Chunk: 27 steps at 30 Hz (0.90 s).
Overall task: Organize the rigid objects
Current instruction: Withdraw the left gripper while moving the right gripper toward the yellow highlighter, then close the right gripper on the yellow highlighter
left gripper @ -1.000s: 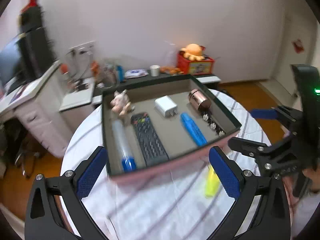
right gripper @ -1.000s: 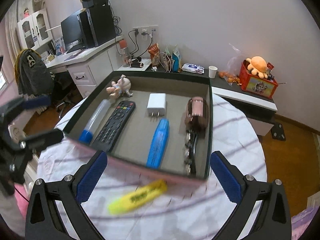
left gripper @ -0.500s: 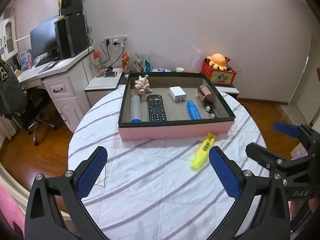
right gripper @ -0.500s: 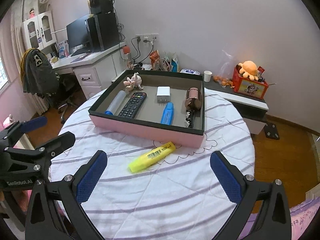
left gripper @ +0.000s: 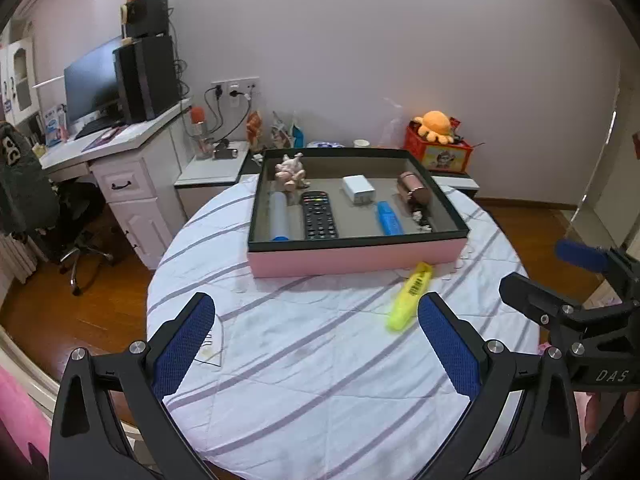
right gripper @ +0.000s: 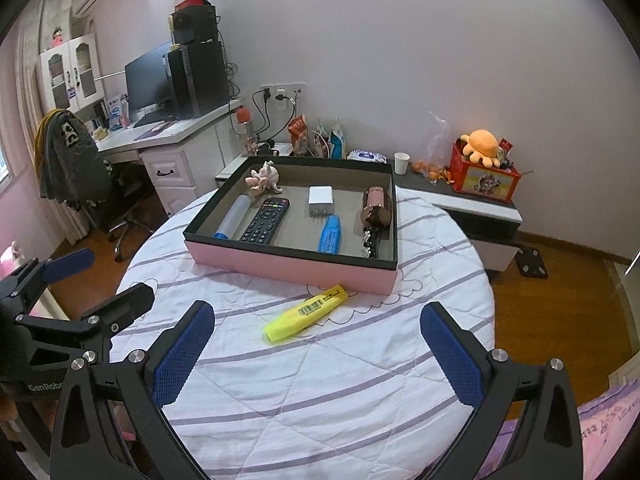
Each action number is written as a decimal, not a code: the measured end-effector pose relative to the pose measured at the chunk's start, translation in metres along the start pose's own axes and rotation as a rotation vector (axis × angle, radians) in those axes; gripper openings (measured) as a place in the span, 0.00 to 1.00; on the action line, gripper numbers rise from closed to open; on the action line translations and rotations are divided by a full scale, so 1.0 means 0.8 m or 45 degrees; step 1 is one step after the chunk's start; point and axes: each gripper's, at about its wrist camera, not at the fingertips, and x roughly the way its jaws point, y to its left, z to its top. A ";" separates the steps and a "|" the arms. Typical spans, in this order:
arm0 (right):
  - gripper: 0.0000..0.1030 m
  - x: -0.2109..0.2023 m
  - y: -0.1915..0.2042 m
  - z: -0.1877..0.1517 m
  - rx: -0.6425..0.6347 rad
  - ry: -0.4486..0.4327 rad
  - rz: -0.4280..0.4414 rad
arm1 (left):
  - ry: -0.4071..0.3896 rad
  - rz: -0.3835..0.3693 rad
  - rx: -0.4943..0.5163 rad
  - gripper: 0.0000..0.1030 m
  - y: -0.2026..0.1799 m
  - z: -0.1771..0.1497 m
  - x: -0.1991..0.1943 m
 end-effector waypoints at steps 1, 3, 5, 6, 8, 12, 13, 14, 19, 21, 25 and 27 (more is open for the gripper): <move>1.00 0.006 0.001 -0.001 0.017 0.010 0.001 | -0.005 0.006 -0.005 1.00 0.003 -0.001 0.004; 1.00 0.014 0.002 -0.004 0.053 0.018 -0.010 | -0.010 0.011 -0.015 1.00 0.013 -0.005 0.013; 1.00 0.028 0.004 -0.008 0.106 0.028 -0.017 | 0.010 0.020 -0.031 1.00 0.023 -0.008 0.025; 1.00 0.036 0.005 -0.009 0.128 0.038 -0.020 | 0.022 0.012 -0.044 1.00 0.029 -0.010 0.033; 1.00 0.056 0.005 -0.013 0.178 0.056 -0.039 | 0.034 -0.010 -0.062 1.00 0.039 -0.014 0.044; 1.00 0.099 0.005 -0.020 0.253 0.129 -0.111 | 0.043 0.044 -0.020 1.00 0.047 -0.019 0.063; 1.00 0.110 0.004 -0.022 0.282 0.141 -0.111 | 0.057 0.038 -0.011 1.00 0.049 -0.020 0.070; 1.00 0.123 0.004 -0.024 0.310 0.167 -0.120 | 0.066 0.032 -0.012 1.00 0.051 -0.021 0.074; 1.00 0.177 0.008 -0.031 0.390 0.255 -0.172 | 0.117 0.005 -0.013 1.00 0.062 -0.023 0.100; 1.00 0.189 0.007 -0.032 0.423 0.252 -0.182 | 0.133 -0.008 0.001 1.00 0.062 -0.023 0.106; 1.00 0.207 0.006 -0.029 0.375 0.261 -0.221 | 0.140 -0.033 0.022 1.00 0.060 -0.023 0.112; 1.00 0.211 0.002 -0.032 0.358 0.261 -0.195 | 0.140 -0.039 0.020 1.00 0.060 -0.022 0.114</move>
